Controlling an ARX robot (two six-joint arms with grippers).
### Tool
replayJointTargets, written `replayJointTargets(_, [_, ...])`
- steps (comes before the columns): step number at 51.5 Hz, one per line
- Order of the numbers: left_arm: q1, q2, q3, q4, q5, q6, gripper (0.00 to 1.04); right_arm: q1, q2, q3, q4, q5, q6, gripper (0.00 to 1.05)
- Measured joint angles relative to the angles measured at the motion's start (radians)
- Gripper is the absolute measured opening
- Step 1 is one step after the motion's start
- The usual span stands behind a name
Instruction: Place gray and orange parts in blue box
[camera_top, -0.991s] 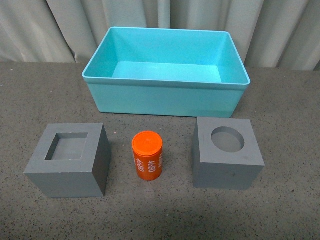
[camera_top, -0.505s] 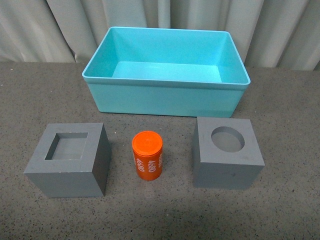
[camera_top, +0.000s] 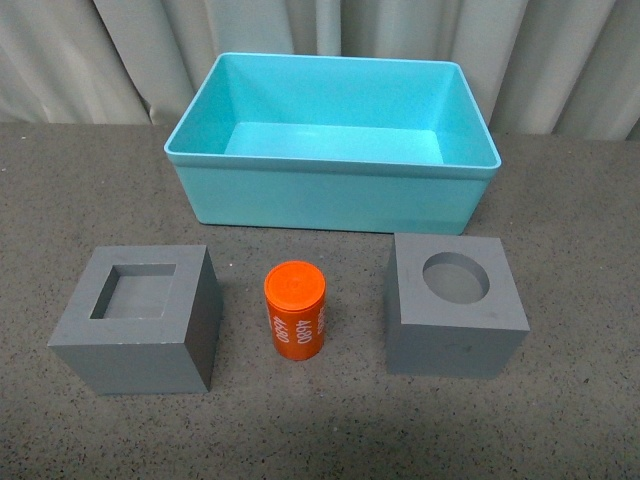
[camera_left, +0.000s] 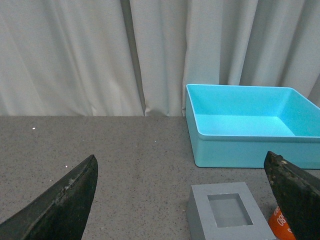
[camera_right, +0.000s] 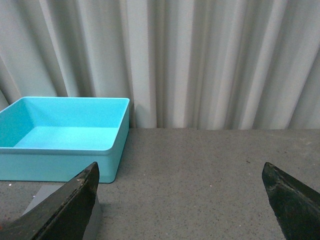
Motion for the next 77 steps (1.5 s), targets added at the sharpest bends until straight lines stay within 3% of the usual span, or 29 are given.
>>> replayJointTargets(31, [0.0, 0.0, 0.0, 0.0, 0.0, 0.0, 0.98, 0.003, -0.001, 0.0, 0.003, 0.014, -0.01, 0.95])
replayJointTargets(34, [0.0, 0.0, 0.0, 0.0, 0.0, 0.0, 0.98, 0.051, 0.003, 0.0, 0.029, 0.157, -0.159, 0.95])
replayJointTargets(36, [0.0, 0.0, 0.0, 0.0, -0.001, 0.0, 0.98, 0.068, 0.031, 0.002, 0.033, 0.165, -0.27, 0.95])
replayJointTargets(44, [0.0, 0.0, 0.0, 0.0, 0.0, 0.0, 0.98, 0.111, 0.269, 0.036, 0.111, 0.168, -0.317, 0.95])
replayJointTargets(56, [0.0, 0.0, 0.0, 0.0, 0.0, 0.0, 0.98, 0.272, 1.006, 0.217, 0.325, 0.124, -0.105, 0.95])
replayJointTargets(77, [0.0, 0.0, 0.0, 0.0, 0.0, 0.0, 0.98, 0.334, 1.551, 0.493, 0.286, 0.067, 0.156, 0.95])
